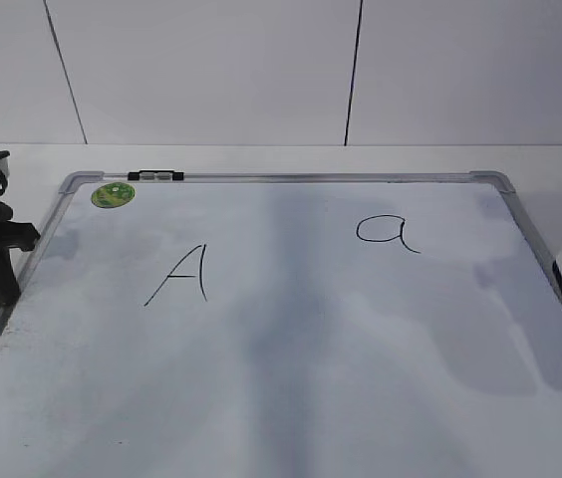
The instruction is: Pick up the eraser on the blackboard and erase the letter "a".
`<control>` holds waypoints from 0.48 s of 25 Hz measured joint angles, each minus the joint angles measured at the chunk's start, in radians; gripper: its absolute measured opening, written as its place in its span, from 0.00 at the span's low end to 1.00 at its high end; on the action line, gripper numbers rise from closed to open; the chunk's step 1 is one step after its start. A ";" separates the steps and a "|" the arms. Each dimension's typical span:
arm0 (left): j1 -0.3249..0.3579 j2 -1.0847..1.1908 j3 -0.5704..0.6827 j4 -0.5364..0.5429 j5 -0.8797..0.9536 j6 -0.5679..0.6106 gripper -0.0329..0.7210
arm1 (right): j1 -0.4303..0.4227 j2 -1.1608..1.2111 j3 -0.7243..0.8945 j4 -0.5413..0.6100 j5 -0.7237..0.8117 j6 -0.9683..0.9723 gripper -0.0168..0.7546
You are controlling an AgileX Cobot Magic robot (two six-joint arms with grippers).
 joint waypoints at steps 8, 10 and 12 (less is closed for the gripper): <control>0.000 0.000 0.000 0.000 0.002 0.000 0.11 | 0.062 0.252 -0.212 -0.005 0.006 -0.004 0.76; 0.000 0.000 0.000 0.000 0.002 0.000 0.11 | 0.080 0.325 -0.285 -0.006 0.007 -0.004 0.76; 0.000 0.000 0.000 0.000 0.002 0.000 0.11 | 0.093 0.406 -0.355 -0.009 0.015 -0.004 0.76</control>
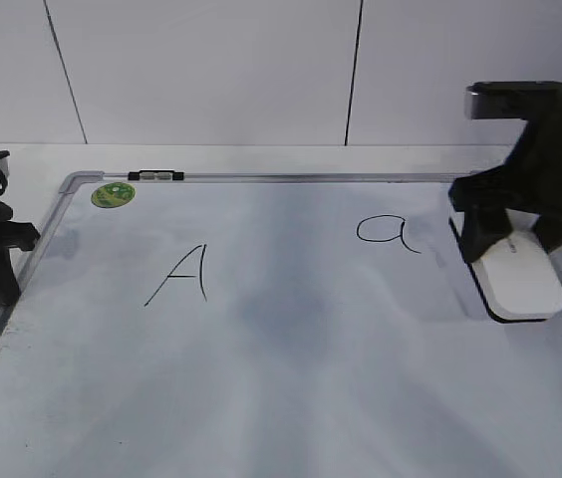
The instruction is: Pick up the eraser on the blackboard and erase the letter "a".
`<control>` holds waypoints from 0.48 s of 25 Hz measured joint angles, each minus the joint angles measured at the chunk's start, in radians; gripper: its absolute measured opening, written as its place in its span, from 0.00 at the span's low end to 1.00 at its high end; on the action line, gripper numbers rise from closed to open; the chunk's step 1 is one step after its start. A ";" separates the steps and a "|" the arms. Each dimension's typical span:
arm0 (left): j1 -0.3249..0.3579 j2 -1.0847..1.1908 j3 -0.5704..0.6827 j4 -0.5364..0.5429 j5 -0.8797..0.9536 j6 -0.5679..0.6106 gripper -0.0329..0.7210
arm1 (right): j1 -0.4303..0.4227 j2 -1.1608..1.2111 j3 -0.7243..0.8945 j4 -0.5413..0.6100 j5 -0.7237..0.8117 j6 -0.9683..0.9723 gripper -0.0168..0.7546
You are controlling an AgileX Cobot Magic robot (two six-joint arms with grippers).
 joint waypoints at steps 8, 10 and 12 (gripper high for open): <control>0.000 0.000 0.000 0.000 0.000 0.000 0.11 | 0.028 0.239 -0.249 -0.029 0.043 -0.001 0.76; 0.000 0.000 0.000 0.000 0.000 0.000 0.11 | 0.028 0.282 -0.287 -0.029 0.049 -0.001 0.76; 0.000 0.000 0.000 0.000 0.000 0.000 0.11 | 0.028 0.312 -0.322 -0.029 0.053 -0.001 0.76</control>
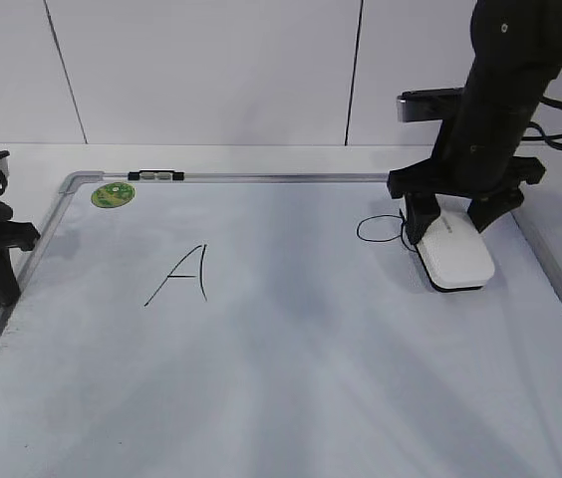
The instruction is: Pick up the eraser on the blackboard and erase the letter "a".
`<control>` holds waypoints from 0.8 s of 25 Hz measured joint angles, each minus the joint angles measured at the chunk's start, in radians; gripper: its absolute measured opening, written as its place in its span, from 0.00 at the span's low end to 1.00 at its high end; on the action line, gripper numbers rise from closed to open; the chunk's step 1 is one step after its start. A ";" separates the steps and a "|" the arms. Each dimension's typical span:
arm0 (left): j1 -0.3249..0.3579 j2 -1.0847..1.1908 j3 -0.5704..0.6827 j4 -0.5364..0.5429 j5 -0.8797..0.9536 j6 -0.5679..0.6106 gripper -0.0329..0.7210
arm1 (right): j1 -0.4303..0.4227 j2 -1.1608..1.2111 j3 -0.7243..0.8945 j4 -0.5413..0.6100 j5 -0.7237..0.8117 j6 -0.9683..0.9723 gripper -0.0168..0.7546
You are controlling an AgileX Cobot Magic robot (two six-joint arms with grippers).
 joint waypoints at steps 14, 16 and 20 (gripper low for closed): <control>0.000 0.000 0.000 0.000 0.000 -0.002 0.11 | 0.000 0.126 -0.097 -0.012 -0.025 0.003 0.76; 0.000 0.000 0.000 0.000 0.000 -0.002 0.11 | 0.001 0.128 -0.097 -0.013 -0.040 0.003 0.76; 0.000 0.000 0.000 0.000 0.000 -0.002 0.11 | 0.001 0.139 -0.102 -0.016 -0.055 0.010 0.76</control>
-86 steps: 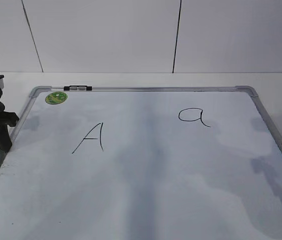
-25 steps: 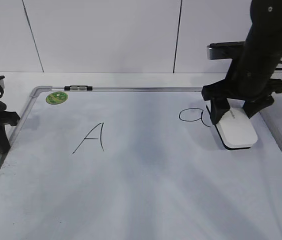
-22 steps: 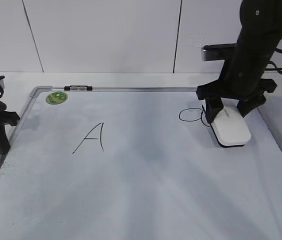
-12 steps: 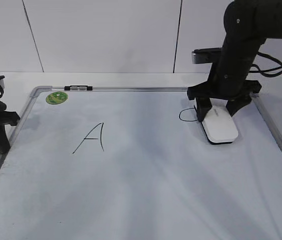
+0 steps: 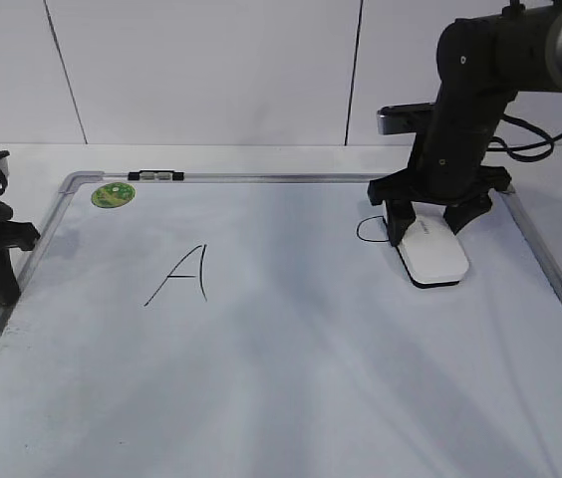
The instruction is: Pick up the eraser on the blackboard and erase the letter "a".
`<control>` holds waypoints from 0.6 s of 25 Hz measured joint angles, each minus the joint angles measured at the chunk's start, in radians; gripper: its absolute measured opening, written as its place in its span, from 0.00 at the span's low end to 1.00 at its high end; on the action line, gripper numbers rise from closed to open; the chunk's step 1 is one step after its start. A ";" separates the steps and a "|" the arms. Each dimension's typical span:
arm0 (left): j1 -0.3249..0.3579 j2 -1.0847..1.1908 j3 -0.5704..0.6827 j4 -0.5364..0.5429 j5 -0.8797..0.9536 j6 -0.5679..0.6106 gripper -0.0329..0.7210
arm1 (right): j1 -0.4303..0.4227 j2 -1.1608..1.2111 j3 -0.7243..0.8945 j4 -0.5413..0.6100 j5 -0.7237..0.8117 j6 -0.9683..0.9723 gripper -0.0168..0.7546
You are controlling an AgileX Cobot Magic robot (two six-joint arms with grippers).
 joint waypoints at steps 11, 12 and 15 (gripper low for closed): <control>0.000 0.000 0.000 0.002 0.000 0.000 0.11 | 0.036 0.013 -0.010 -0.015 -0.022 -0.004 0.76; 0.000 0.000 0.000 0.004 0.000 0.000 0.11 | 0.052 0.016 -0.010 -0.026 -0.035 -0.004 0.76; 0.000 0.000 0.000 0.002 0.000 0.000 0.11 | 0.131 0.019 -0.012 -0.047 -0.064 -0.006 0.76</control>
